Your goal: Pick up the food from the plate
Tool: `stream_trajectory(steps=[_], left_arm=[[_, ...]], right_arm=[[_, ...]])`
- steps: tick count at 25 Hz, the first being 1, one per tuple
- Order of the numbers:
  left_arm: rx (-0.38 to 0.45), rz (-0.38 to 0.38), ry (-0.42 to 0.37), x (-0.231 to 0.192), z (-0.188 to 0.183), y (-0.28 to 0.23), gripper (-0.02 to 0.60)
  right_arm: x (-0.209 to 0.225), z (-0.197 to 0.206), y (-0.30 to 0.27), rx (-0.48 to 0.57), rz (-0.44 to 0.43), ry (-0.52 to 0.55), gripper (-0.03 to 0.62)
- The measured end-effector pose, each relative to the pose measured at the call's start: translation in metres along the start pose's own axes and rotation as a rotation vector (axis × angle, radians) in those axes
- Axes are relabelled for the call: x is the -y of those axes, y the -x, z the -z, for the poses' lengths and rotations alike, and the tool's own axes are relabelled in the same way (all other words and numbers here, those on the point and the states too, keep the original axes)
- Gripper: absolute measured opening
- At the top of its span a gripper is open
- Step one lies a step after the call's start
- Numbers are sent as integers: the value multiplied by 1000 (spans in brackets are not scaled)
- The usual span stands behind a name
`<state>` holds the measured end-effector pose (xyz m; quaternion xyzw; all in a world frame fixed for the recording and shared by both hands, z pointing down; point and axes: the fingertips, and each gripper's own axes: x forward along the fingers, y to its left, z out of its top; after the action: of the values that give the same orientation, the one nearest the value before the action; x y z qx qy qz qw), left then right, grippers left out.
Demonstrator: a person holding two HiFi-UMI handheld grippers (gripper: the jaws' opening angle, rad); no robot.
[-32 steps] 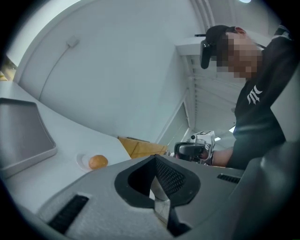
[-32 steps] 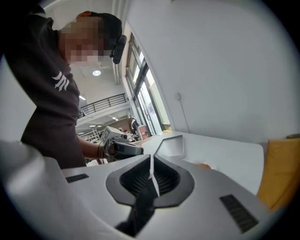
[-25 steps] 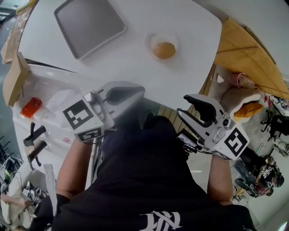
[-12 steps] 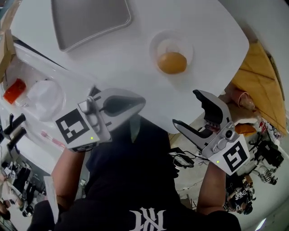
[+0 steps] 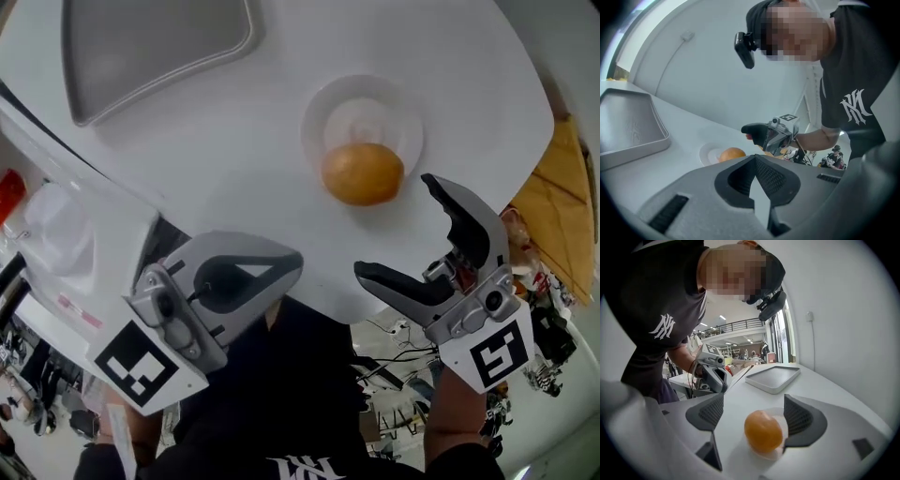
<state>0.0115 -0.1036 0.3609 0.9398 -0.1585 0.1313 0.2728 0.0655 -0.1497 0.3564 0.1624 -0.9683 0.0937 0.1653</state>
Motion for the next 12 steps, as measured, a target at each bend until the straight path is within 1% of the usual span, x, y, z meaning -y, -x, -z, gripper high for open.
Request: stream_trajectory(steps=[3, 6, 8, 12], left_arm=[[0, 1, -22, 0, 3, -4, 5], [8, 7, 5, -4, 14, -13, 5], [23, 11, 35, -7, 18, -18, 5], [30, 25, 34, -6, 21, -23, 5]], right_arm=[[5, 13, -9, -49, -30, 39, 377], [9, 36, -18, -125, -75, 89, 393], [13, 47, -24, -152, -94, 109, 399], [17, 58, -35, -192, -126, 139, 408]])
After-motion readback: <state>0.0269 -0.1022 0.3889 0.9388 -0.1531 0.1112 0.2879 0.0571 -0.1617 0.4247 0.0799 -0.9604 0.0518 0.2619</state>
